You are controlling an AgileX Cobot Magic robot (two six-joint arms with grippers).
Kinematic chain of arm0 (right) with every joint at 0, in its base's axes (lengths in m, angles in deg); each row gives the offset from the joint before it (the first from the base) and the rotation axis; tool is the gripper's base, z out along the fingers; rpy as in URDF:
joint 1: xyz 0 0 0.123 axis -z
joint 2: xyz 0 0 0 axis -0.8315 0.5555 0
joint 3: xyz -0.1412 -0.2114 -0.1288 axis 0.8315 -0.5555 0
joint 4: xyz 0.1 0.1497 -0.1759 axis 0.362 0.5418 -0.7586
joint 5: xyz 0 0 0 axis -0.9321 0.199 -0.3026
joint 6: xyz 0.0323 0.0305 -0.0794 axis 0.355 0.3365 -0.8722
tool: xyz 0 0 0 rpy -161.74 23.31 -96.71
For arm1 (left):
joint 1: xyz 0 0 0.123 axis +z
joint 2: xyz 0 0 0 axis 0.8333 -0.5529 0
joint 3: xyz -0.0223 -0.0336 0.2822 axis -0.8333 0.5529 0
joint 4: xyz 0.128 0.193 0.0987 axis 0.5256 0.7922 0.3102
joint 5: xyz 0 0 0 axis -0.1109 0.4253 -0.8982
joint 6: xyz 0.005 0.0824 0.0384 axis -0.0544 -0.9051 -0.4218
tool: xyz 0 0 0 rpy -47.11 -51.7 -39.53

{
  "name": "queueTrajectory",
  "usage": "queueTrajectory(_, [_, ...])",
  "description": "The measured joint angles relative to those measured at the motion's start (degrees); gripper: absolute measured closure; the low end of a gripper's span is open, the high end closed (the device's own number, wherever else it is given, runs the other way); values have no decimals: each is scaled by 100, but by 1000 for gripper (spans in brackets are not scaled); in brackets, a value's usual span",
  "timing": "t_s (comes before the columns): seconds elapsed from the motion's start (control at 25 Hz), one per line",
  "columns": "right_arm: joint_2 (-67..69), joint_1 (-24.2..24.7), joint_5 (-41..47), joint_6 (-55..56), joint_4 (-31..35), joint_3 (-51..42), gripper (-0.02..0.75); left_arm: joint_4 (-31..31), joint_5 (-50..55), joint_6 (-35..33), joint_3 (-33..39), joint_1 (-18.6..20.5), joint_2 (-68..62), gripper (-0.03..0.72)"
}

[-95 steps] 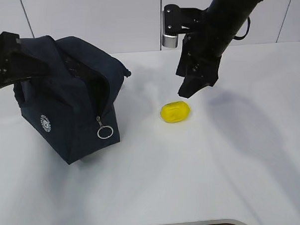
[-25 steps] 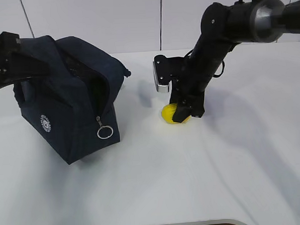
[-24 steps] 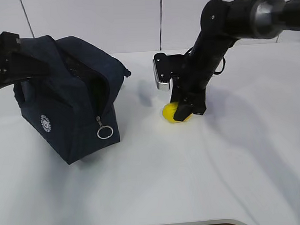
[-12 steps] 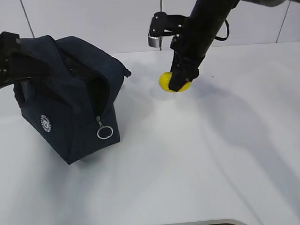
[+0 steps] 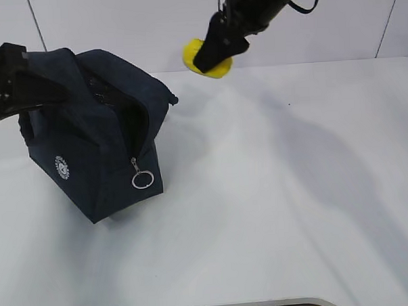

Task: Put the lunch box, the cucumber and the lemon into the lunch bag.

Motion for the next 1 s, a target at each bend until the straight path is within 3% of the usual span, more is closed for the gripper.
queueTrajectory(0.24, [-36,0,13,24,2215,0,348,-11,4,0,0,0,0,686])
queueTrajectory(0.48, [16,0,-195,24,3707,0,349,-36,4,0,0,0,0,686])
queueTrajectory(0.6, [145,-24,-229,24,3707,0,349,-47,4,0,0,0,0,686])
queueTrajectory(1.0, [263,-533,-844,14,2802,0,350,-73,13,0,0,0,0,686])
